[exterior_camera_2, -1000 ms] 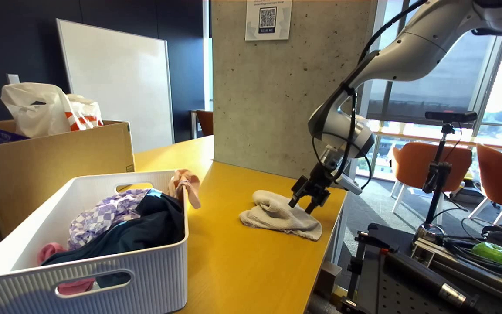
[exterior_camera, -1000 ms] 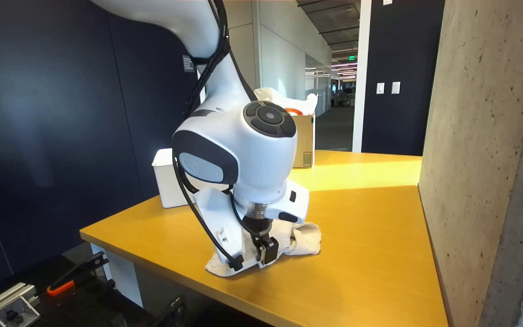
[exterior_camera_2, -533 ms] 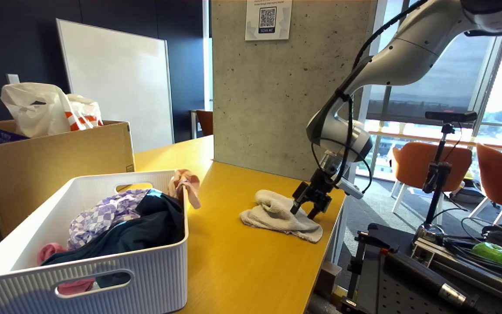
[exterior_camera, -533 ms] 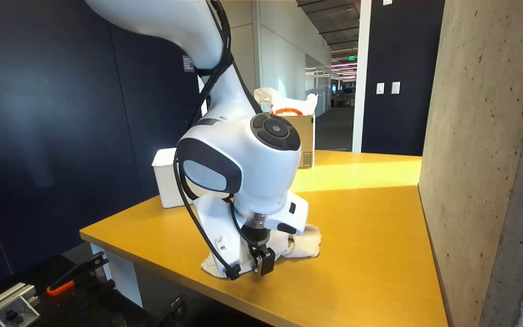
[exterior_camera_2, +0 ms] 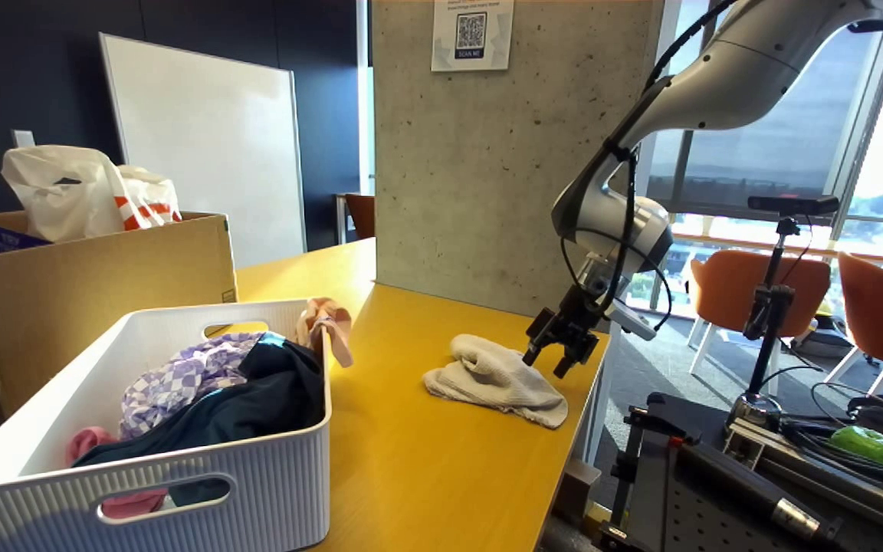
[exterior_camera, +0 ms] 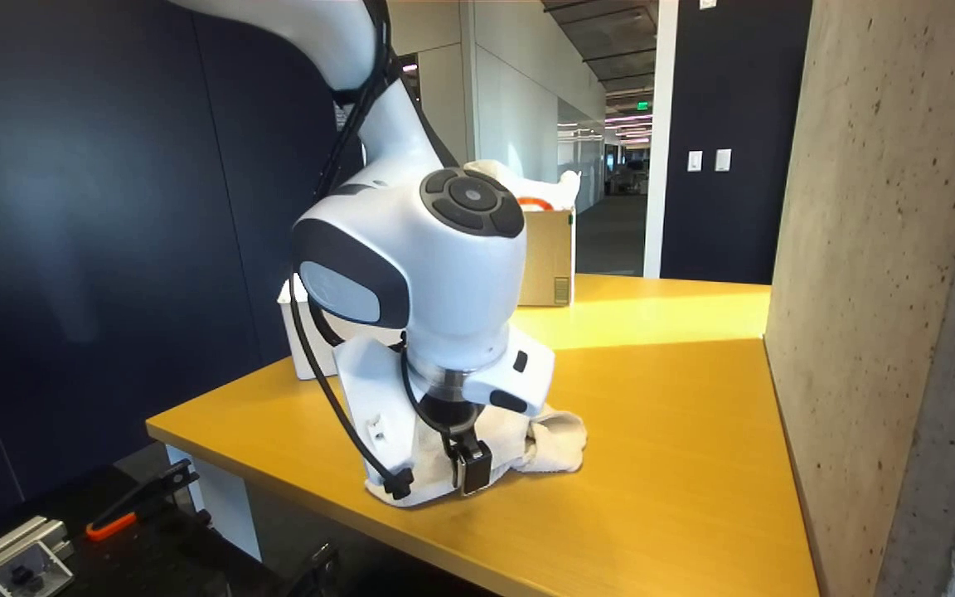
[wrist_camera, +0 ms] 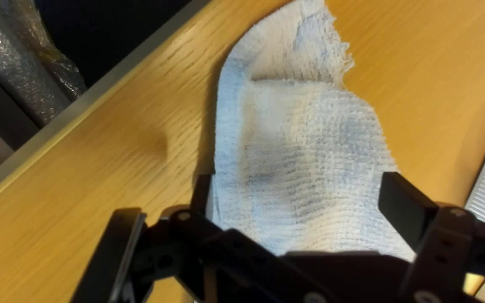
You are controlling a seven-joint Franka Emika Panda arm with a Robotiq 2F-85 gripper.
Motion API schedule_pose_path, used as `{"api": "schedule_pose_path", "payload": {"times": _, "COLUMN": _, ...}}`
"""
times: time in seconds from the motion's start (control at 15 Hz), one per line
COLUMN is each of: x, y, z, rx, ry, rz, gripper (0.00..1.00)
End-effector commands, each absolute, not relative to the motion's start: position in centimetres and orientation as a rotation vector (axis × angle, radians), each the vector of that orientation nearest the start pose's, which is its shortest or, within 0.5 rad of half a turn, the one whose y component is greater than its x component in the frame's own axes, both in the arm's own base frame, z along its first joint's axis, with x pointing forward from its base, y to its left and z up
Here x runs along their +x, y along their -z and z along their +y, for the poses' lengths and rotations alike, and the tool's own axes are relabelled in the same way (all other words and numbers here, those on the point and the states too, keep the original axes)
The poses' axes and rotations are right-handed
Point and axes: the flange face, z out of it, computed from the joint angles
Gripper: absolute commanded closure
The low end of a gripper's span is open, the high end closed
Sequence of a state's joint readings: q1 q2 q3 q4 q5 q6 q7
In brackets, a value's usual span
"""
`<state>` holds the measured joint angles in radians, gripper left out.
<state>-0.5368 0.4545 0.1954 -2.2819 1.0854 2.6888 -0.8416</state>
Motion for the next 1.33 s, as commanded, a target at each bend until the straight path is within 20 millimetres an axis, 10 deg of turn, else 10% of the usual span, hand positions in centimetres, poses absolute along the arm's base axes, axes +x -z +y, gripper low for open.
{"api": "schedule_pose_path", "payload": {"times": 0.0, "x": 45.4, "y": -15.7, "z": -19.2, "rx": -2.561, "ry": 0.284, "rz": 0.757, "gripper": 0.0}}
{"api": "schedule_pose_path", "payload": {"times": 1.27, "x": 51.1, "y": -10.2, "z": -20.4, "rx": -2.536, "ry": 0.148, "rz": 0.805, "gripper": 0.0}}
